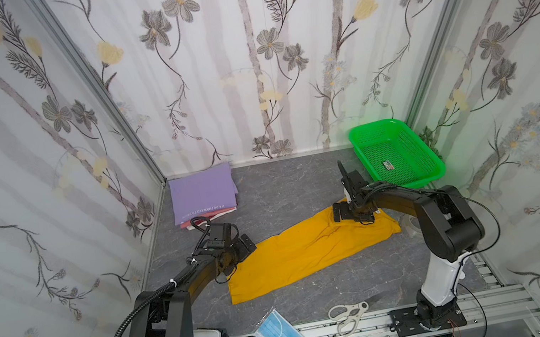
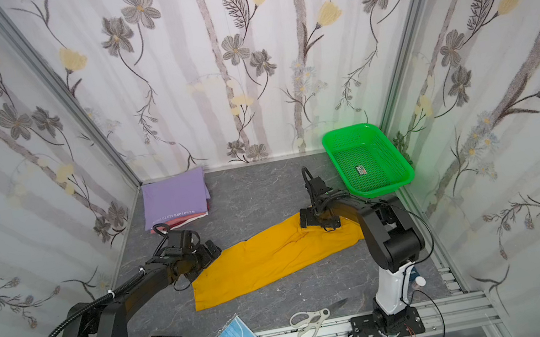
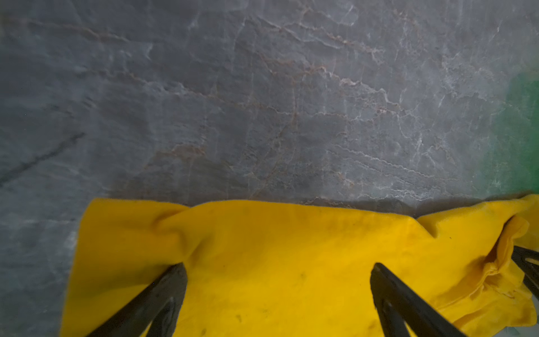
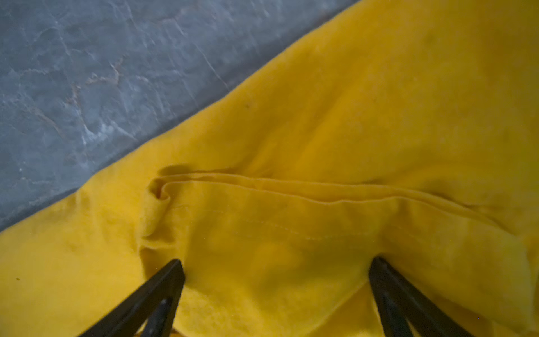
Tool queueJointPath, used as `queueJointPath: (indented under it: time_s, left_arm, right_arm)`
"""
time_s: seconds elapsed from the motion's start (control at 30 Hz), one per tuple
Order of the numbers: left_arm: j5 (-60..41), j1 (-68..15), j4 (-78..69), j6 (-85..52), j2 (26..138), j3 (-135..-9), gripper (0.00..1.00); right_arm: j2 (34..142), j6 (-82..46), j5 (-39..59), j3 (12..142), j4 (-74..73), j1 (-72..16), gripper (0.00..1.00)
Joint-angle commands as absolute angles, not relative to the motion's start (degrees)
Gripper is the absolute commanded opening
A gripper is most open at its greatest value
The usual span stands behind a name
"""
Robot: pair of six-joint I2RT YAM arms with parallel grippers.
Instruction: Fold and stack the t-shirts
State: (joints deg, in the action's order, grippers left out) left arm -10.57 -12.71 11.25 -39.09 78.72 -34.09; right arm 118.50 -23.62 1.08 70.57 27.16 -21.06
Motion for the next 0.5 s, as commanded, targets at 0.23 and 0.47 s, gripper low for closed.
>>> queueJointPath:
  time_s: [0.23, 0.47]
  left_arm:
    - [-9.62, -22.28, 15.45, -45.37, 74.25, -29.52, 1.0]
    - [-13.31, -33.74, 11.79, -48.9, 81.52, -36.14, 1.0]
  right_arm:
    - [160.03, -15.18, 7.15, 139.3, 61.95, -23.64, 1.0]
    - [157.77, -19.84, 23.69, 139.73, 44.08, -21.62, 1.0]
